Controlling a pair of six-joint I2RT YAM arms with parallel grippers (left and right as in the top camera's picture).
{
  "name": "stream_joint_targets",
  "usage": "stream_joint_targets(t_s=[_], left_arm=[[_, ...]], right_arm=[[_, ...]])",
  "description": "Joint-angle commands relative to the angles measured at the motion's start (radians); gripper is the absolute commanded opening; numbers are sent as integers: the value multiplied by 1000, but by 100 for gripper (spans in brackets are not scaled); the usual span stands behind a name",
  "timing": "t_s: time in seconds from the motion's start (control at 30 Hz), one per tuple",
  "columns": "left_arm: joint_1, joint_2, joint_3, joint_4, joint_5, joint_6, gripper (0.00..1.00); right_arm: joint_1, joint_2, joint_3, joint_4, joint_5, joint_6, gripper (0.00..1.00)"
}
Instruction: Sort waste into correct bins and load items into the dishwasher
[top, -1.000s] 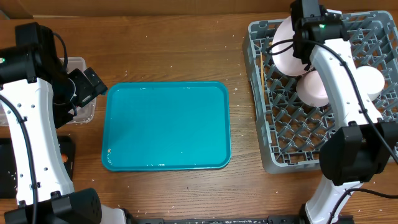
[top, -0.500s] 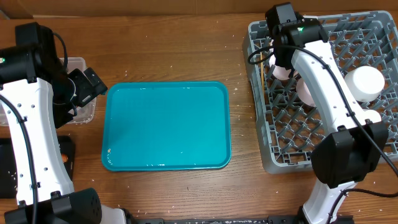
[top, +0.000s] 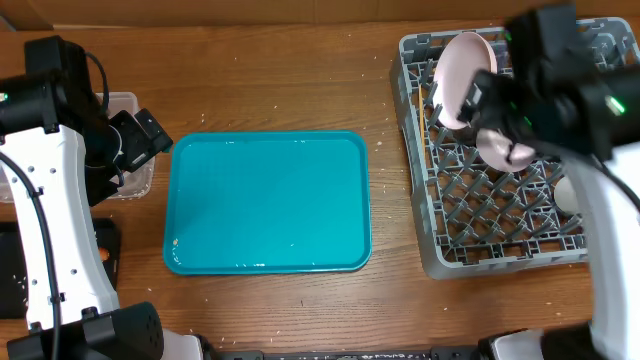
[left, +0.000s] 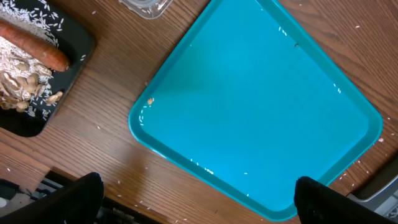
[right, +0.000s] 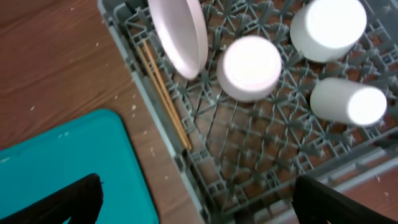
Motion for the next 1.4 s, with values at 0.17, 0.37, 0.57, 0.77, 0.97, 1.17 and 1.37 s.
stream_joint_targets(t_s=[0.17,0.37,0.57,0.77,0.97,1.17,1.37], left_arm=[[3,2,-4,1,-1,-10,100],[3,2,-4,1,-1,-10,100],[3,2,-4,1,-1,-10,100],[3,2,-4,1,0,-10,100],[3,2,-4,1,-1,-10,100],[3,2,-4,1,0,-10,100],[3,2,-4,1,0,-10,100]], right_arm=[[197,-457,-503,141,67,252,99],[208,-676,-836,273,58,347,100],[208,-662,-895,266,59,367,100],[208,-621,-895,266,59,367,100],[208,-569,-895,264,58,363,100],[179,-587,-906,315,67,334,100],[34,-863,-1204,764,-168,68,100]])
